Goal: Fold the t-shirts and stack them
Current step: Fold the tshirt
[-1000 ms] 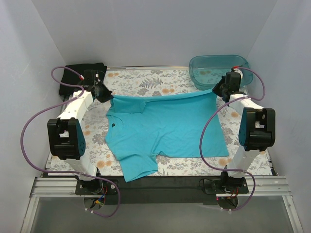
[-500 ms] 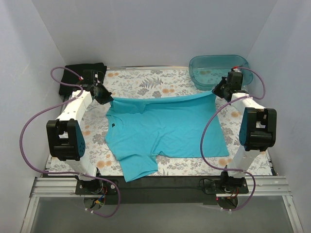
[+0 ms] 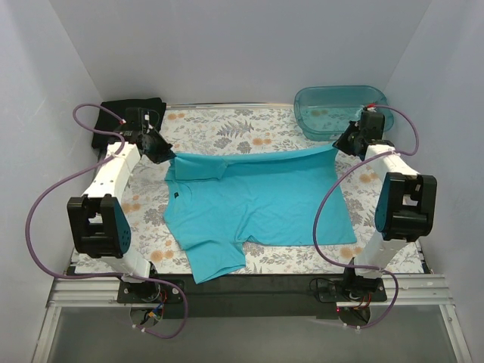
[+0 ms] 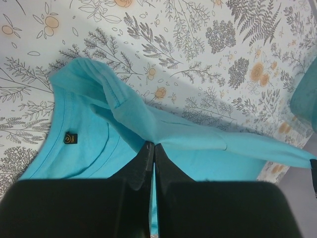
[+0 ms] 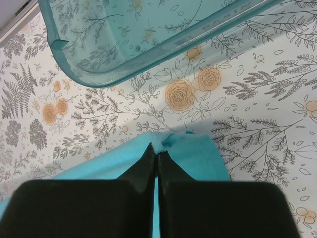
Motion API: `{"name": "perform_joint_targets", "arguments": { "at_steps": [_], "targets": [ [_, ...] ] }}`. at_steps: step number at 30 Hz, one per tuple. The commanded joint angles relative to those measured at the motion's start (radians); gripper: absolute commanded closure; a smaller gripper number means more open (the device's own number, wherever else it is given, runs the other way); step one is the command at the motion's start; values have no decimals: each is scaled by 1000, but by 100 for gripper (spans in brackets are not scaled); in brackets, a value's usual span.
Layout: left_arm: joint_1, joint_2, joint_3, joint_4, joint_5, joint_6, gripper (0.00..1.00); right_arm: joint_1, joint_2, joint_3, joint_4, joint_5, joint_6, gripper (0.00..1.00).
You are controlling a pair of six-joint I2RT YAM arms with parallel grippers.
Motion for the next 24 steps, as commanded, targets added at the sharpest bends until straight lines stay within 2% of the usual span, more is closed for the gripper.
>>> {"name": "perform_joint_targets", "arguments": {
  "at_steps": [1,24],
  "targets": [
    [12,-82,-14,-33,14,-3,100,-12,-68,-7,-19,-5,-19,99],
    [10,-128,-101,-43,31,-4,100,-17,-232,-170,-70,71,-18,99]
  ]
}}
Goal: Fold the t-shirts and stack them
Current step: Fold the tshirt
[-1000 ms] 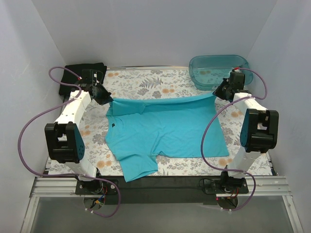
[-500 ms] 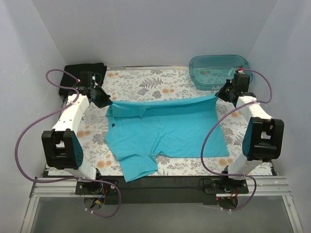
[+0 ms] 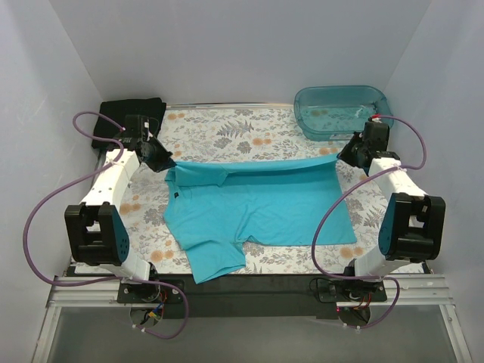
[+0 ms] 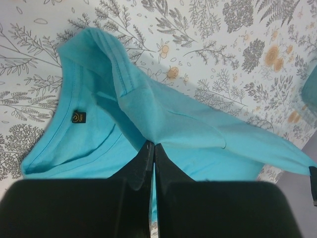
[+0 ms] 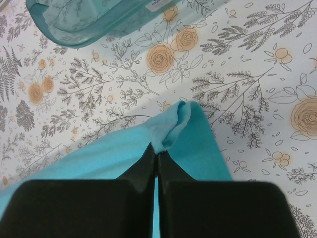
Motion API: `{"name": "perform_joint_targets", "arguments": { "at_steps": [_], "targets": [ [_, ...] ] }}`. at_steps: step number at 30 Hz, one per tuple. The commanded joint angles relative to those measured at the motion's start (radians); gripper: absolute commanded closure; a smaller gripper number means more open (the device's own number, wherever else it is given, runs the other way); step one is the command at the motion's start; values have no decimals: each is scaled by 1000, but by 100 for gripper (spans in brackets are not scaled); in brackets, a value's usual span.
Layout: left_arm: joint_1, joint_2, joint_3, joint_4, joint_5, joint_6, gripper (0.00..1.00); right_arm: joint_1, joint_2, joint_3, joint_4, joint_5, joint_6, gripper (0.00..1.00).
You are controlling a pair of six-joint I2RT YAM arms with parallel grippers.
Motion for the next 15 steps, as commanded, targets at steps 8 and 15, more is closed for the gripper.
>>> {"name": "perform_joint_targets", "arguments": {
  "at_steps": [8,15],
  "targets": [
    [11,-81,-86,12,34,-1,100,-16,-51,-76,-12,12,-11,99],
    [11,-93,-159,38,20,1,100,-18,-17,-110,-11,16,-8,99]
  ]
}}
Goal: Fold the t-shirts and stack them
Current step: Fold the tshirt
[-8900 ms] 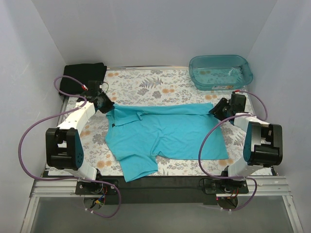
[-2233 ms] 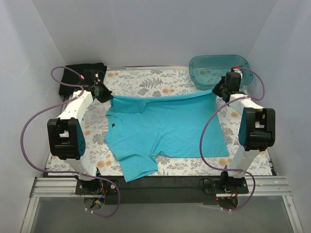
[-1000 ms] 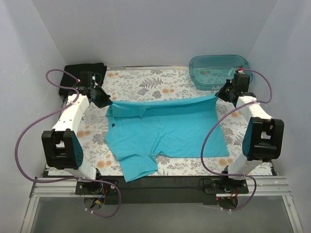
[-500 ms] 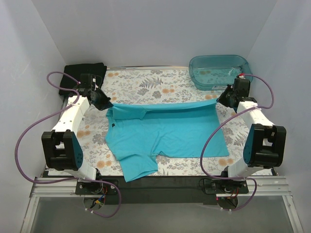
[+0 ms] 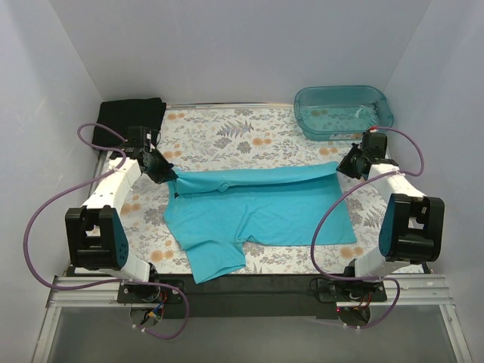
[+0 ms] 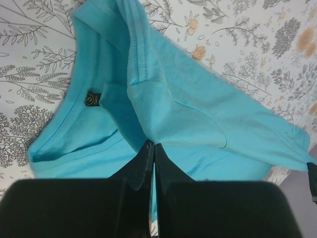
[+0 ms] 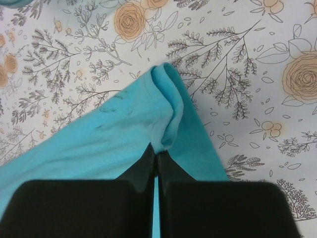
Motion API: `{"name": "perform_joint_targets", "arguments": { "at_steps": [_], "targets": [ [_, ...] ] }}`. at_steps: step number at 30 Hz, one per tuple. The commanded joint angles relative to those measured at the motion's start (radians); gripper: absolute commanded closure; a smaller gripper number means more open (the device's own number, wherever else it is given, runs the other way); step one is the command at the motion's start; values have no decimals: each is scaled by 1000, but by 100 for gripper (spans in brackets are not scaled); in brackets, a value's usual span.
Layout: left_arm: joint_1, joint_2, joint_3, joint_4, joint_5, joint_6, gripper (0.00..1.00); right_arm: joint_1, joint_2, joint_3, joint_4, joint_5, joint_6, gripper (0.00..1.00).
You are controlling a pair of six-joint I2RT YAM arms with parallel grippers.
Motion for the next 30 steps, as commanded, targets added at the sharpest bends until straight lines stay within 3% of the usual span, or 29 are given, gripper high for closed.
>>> {"name": "perform_joint_targets", "arguments": {
  "at_steps": [1,30],
  "targets": [
    [9,-53,-41,23,2,1,100,-8,16,-11,13,12,-8,99],
    [11,17,-178,124,-7,0,100,-6,106,-32,20,34,-41,95]
  ]
}}
